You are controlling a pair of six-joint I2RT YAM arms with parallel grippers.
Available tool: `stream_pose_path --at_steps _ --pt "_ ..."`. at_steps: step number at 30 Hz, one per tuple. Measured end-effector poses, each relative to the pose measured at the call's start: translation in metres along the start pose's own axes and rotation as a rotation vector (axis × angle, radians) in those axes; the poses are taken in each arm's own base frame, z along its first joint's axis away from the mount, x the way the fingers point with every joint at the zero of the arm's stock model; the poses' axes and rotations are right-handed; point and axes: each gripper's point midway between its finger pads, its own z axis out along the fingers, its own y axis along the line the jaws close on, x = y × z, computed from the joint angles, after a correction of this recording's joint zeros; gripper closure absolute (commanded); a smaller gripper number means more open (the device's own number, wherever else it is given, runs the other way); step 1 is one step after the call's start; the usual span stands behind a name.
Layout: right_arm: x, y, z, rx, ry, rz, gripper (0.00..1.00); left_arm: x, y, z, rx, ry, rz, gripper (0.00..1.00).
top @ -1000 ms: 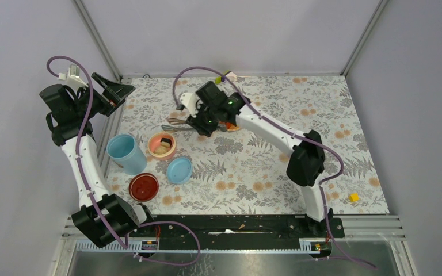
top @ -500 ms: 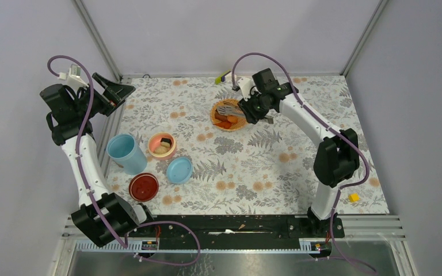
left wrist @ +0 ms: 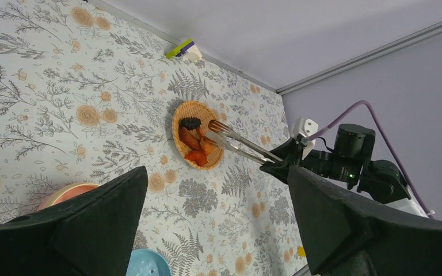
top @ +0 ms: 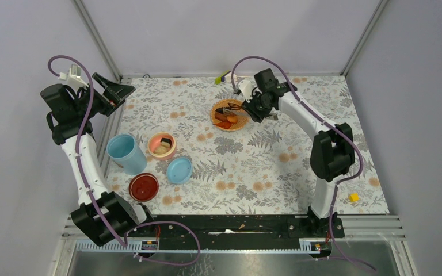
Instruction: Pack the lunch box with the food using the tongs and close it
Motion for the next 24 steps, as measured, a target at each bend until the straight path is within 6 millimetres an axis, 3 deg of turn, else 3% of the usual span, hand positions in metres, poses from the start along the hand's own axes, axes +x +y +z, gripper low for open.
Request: stream_pose_path --at_steps 8,15,24 --pt "-0.001 -0.011 0.022 0.006 0.029 -0.039 0.51 0.0 0.0 0.0 0.001 0.0 0.0 0.01" --pt "-0.012 -0.02 0.027 0.026 0.013 -0.058 0.51 0.0 -0.001 0.0 0.002 0.0 -0.006 0.01" --pt "-0.009 -0.024 0.037 0.028 0.03 -0.08 0.51 -0.001 -0.002 0.0 0.004 -0.002 -0.012 0.01"
